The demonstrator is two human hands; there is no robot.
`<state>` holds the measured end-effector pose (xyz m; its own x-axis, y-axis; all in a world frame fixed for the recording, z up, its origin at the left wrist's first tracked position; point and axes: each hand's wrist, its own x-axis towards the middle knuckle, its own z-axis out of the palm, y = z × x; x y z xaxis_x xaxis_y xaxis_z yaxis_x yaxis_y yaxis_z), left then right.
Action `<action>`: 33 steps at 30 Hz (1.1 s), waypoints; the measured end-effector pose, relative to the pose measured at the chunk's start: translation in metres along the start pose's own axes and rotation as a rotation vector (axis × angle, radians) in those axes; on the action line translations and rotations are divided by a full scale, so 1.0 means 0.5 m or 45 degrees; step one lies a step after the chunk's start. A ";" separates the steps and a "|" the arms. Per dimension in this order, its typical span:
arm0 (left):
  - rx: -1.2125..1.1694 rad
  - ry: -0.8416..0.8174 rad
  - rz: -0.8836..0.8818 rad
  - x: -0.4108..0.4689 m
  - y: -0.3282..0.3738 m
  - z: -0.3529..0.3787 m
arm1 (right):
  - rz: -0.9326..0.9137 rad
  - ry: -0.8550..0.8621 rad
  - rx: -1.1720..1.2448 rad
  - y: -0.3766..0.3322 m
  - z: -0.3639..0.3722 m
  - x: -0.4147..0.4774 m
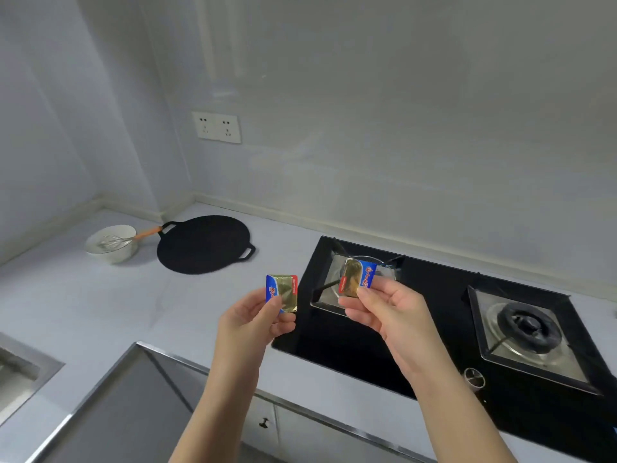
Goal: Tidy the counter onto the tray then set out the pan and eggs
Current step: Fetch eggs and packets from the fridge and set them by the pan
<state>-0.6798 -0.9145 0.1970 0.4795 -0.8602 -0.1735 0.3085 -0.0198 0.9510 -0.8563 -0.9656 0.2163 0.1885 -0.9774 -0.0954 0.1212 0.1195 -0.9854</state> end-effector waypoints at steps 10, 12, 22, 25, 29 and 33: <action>0.024 0.265 -0.049 0.150 0.032 -0.230 | 0.101 -0.017 -0.047 0.093 0.257 0.107; 0.036 0.296 -0.056 0.187 0.032 -0.252 | 0.113 -0.042 -0.110 0.114 0.290 0.147; 0.067 0.537 -0.173 0.406 0.009 -0.410 | 0.290 -0.372 -0.490 0.265 0.521 0.378; 0.063 0.608 -0.276 0.457 -0.023 -0.478 | 0.438 -0.420 -0.583 0.323 0.592 0.422; 0.160 0.668 -0.389 0.528 -0.065 -0.582 | 0.624 -0.434 -0.636 0.399 0.687 0.463; 0.227 0.661 -0.507 0.598 -0.088 -0.672 | 0.735 -0.409 -0.663 0.454 0.768 0.495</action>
<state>-0.2741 -0.9995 0.0172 0.7033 -0.4148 -0.5773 0.4246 -0.4062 0.8092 -0.4080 -1.1134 0.0229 0.3606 -0.6813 -0.6371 -0.5295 0.4128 -0.7411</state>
